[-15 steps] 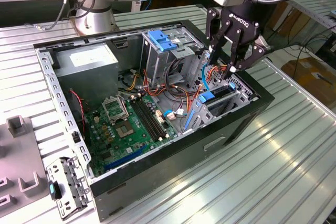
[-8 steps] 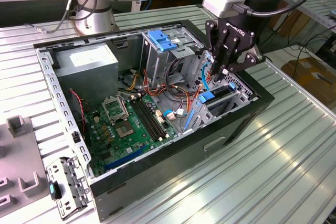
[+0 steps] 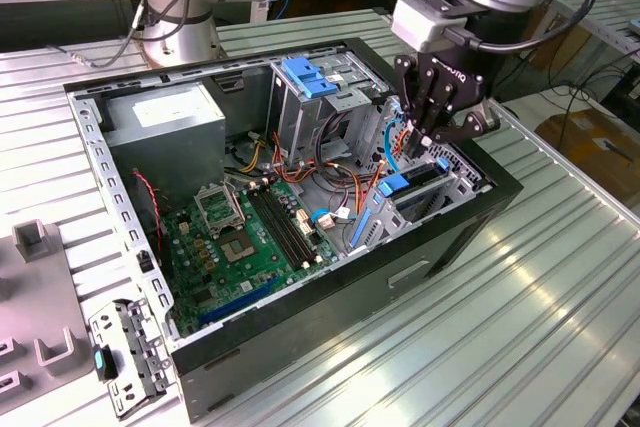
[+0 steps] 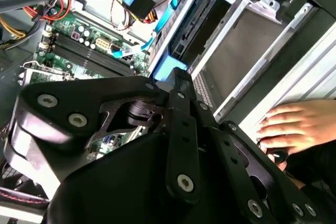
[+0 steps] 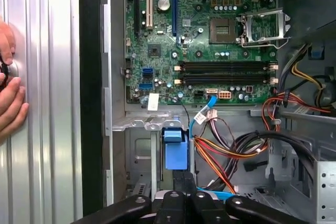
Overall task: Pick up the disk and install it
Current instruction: 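Insert the disk into the insertion slot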
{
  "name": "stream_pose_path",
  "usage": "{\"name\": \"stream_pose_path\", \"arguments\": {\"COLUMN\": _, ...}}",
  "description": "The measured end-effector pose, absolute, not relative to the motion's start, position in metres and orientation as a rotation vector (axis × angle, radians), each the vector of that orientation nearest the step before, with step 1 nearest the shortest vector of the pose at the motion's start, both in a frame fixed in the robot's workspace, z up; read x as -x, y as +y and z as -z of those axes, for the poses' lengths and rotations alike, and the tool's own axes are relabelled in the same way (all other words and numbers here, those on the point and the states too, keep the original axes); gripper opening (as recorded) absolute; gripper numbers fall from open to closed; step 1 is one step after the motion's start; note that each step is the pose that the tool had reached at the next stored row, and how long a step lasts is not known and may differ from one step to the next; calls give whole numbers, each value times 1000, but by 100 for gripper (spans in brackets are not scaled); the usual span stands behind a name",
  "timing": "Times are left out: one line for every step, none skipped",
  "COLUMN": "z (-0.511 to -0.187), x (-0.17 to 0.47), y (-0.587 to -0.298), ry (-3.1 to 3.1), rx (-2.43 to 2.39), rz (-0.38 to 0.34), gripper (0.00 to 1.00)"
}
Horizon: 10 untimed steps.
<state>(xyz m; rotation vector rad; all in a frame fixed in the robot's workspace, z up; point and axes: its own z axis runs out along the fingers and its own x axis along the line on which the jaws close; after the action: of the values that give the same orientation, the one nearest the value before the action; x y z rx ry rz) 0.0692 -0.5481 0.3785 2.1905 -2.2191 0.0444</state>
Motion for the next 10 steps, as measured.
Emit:
{"name": "stream_pose_path", "arguments": {"z": -375, "x": -71, "y": -548, "ry": -2219, "rx": -2191, "rz": -44, "gripper": 11}}
{"name": "stream_pose_path", "arguments": {"z": -372, "x": -71, "y": -548, "ry": -2219, "rx": -2190, "rz": -45, "gripper": 11}}
{"name": "stream_pose_path", "arguments": {"z": -370, "x": -72, "y": -549, "ry": -2219, "rx": -2190, "rz": -45, "gripper": 11}}
{"name": "stream_pose_path", "arguments": {"z": -368, "x": -72, "y": -549, "ry": -2219, "rx": -2190, "rz": -45, "gripper": 11}}
{"name": "stream_pose_path", "arguments": {"z": -365, "x": -72, "y": -549, "ry": -2219, "rx": -2190, "rz": -44, "gripper": 11}}
{"name": "stream_pose_path", "arguments": {"z": -365, "x": -72, "y": -549, "ry": -2219, "rx": -2190, "rz": -44, "gripper": 11}}
{"name": "stream_pose_path", "arguments": {"z": -351, "x": -78, "y": -549, "ry": -2219, "rx": -2190, "rz": -44, "gripper": 11}}
{"name": "stream_pose_path", "arguments": {"z": -336, "x": -83, "y": -549, "ry": -2219, "rx": -2190, "rz": -45, "gripper": 11}}
{"name": "stream_pose_path", "arguments": {"z": -335, "x": -83, "y": -549, "ry": -2219, "rx": -2190, "rz": -45, "gripper": 11}}
{"name": "stream_pose_path", "arguments": {"z": -335, "x": -84, "y": -549, "ry": -2219, "rx": -2190, "rz": -45, "gripper": 11}}
